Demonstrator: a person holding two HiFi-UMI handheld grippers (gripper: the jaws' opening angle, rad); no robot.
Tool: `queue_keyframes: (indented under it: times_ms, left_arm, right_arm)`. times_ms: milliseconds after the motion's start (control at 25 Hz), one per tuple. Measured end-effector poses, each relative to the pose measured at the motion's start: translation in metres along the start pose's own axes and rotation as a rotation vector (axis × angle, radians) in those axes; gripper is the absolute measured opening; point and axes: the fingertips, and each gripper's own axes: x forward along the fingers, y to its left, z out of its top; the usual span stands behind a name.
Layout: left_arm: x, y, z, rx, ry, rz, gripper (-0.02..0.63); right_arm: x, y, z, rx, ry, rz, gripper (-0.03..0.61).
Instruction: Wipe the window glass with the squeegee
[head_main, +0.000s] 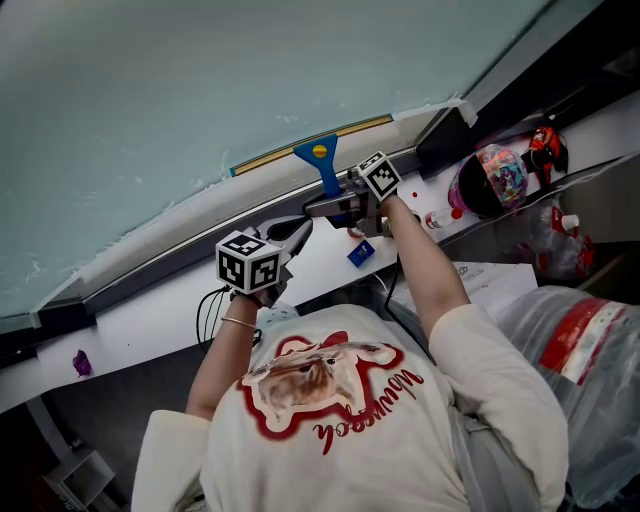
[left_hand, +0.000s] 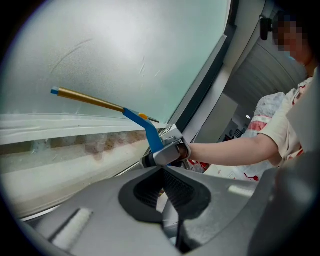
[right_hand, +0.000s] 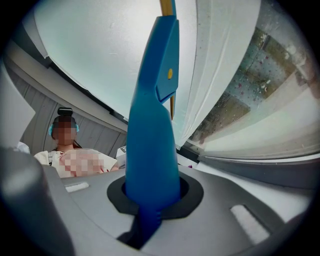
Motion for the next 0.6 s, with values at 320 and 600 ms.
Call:
queue_keyframes:
  times_ms: [320, 600]
  left_arm:
    - [-0.007, -0.001, 0.001, 0.005, 0.011, 0.065, 0.005]
    - [-0.038, -0.036, 0.029, 0.070, -0.093, 0.035, 0.005]
  right_arm:
    - [0.006, 0.009, 0.002, -0.122, -0.050, -0.002, 0.014]
    - [0.022, 0.061, 0.014, -0.244, -0.053, 0.019, 0.012]
